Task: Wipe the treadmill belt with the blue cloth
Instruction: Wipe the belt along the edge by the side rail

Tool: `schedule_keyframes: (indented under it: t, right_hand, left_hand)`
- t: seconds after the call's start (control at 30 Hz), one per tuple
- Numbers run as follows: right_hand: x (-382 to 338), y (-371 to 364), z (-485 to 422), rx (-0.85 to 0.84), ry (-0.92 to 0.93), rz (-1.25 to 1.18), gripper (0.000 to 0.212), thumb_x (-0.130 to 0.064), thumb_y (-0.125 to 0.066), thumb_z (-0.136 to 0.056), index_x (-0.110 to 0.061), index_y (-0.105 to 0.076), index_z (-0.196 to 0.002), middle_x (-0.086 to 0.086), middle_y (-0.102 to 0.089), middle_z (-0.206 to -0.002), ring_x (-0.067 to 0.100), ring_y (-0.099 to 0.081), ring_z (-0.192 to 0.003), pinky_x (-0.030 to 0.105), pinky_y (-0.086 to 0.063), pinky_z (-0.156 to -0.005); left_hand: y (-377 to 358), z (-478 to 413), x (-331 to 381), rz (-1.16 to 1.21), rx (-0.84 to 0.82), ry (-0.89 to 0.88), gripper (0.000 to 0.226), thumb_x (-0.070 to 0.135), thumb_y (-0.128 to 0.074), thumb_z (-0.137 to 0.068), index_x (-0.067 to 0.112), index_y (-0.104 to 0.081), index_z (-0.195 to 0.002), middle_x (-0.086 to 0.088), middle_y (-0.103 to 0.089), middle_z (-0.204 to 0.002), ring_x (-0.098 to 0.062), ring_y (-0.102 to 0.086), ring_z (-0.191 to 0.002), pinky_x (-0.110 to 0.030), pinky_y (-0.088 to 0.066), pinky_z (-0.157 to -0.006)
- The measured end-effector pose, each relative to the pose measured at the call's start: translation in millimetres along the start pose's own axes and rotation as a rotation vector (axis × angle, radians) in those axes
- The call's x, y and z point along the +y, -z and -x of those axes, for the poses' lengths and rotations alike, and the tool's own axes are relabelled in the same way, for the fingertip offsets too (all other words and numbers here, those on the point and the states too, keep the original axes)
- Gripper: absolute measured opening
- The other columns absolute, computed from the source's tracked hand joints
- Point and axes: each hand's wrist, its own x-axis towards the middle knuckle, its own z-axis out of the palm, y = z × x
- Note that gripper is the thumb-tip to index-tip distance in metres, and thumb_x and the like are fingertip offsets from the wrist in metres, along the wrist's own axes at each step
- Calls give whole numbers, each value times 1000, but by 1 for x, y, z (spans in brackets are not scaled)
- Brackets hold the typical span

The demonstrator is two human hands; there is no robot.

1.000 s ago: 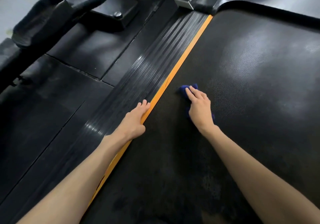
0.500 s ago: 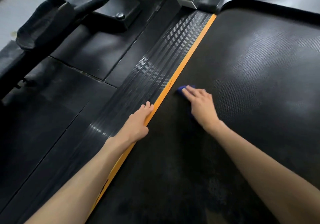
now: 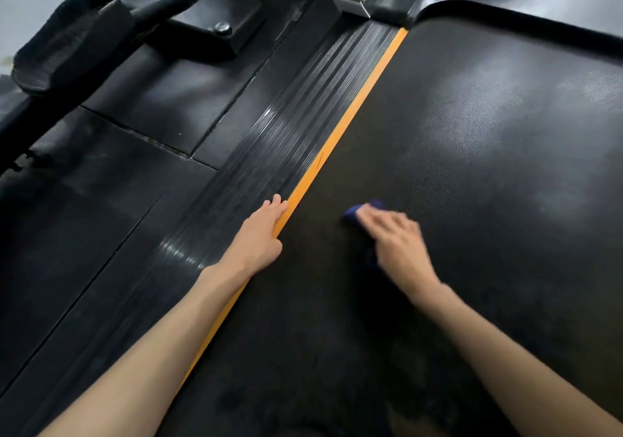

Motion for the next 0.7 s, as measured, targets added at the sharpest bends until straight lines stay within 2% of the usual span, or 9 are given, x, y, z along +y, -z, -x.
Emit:
schedule_keyframes:
  t: [0.07, 0.13, 0.23, 0.33, 0.43, 0.5, 0.6, 0.67, 0.7]
  right_hand:
    - [31, 9, -7, 83, -301, -19, 59, -5, -41, -73, -10, -54, -130, 10, -55, -132, 35, -55, -110, 43, -43, -87]
    - [29, 12, -9, 155, -429, -65, 59, -3, -38, -73, -3, -53, -129, 15, -54, -133, 37, -53, -114, 45, -41, -96]
    - [-21, 2, 18, 104, -181, -98, 55, -1, -47, -72, -5, -56, -126, 13, -56, -129, 32, -55, -115, 41, -43, -97]
    - [-65, -7, 68, -47, 22, -100, 57, -11, -60, -80, -16, -49, -136, 2, -48, -141, 21, -49, -126, 37, -42, -100]
    - [-30, 1, 84, -73, 77, -40, 65, -7, -53, -73, -19, -48, -136, 0, -48, -141, 19, -51, -124, 31, -39, -100]
    - [19, 16, 88, -7, -103, -6, 61, -8, -42, -73, -14, -52, -133, 6, -51, -138, 25, -54, -121, 32, -35, -101]
    - [80, 43, 99, 126, -434, 48, 58, 1, -47, -73, -3, -54, -130, 17, -52, -134, 36, -53, -118, 39, -30, -106]
    - [73, 44, 92, 185, -636, -7, 61, 1, -46, -71, -1, -52, -131, 18, -51, -135, 38, -50, -121, 44, -29, -109]
    - [56, 39, 86, 211, -683, -47, 61, 1, -43, -71, -1, -52, -132, 18, -51, -135, 36, -49, -122, 42, -28, -110]
  left_hand:
    - [-1, -1, 7, 0, 23, 6, 75, -16, -42, -83, 16, -21, -147, 0, -12, -156, -19, -9, -144, -36, -16, -115]
    - [-4, -1, 14, 20, 53, -1, 73, -16, -42, -82, 13, -24, -146, -3, -16, -156, -19, -12, -144, -34, -17, -114]
    - [-14, -1, 21, 46, 70, -40, 70, -17, -39, -81, 12, -31, -143, -7, -18, -155, -20, -11, -144, -34, -18, -114]
    - [-24, -4, 28, 36, 112, -44, 68, -16, -38, -81, 12, -34, -142, -10, -16, -155, -21, -8, -144, -34, -16, -115]
    - [-30, -6, 35, 37, 149, -15, 70, -18, -38, -79, 11, -34, -142, -8, -14, -155, -21, -4, -144, -36, -15, -116]
    - [-33, -4, 37, 31, 150, -20, 73, -19, -39, -77, 12, -34, -142, -6, -13, -156, -19, -3, -144, -39, -14, -117]
    - [-36, 0, 47, 23, 134, -78, 73, -19, -37, -74, 13, -37, -140, -7, -16, -155, -18, -5, -144, -34, -9, -118]
    - [-39, 0, 57, 26, 127, -110, 73, -20, -36, -74, 14, -39, -139, -7, -19, -155, -18, -7, -144, -30, -9, -116]
    - [-41, -2, 63, 25, 125, -125, 73, -20, -36, -74, 14, -39, -139, -7, -20, -154, -18, -8, -144, -31, -10, -116]
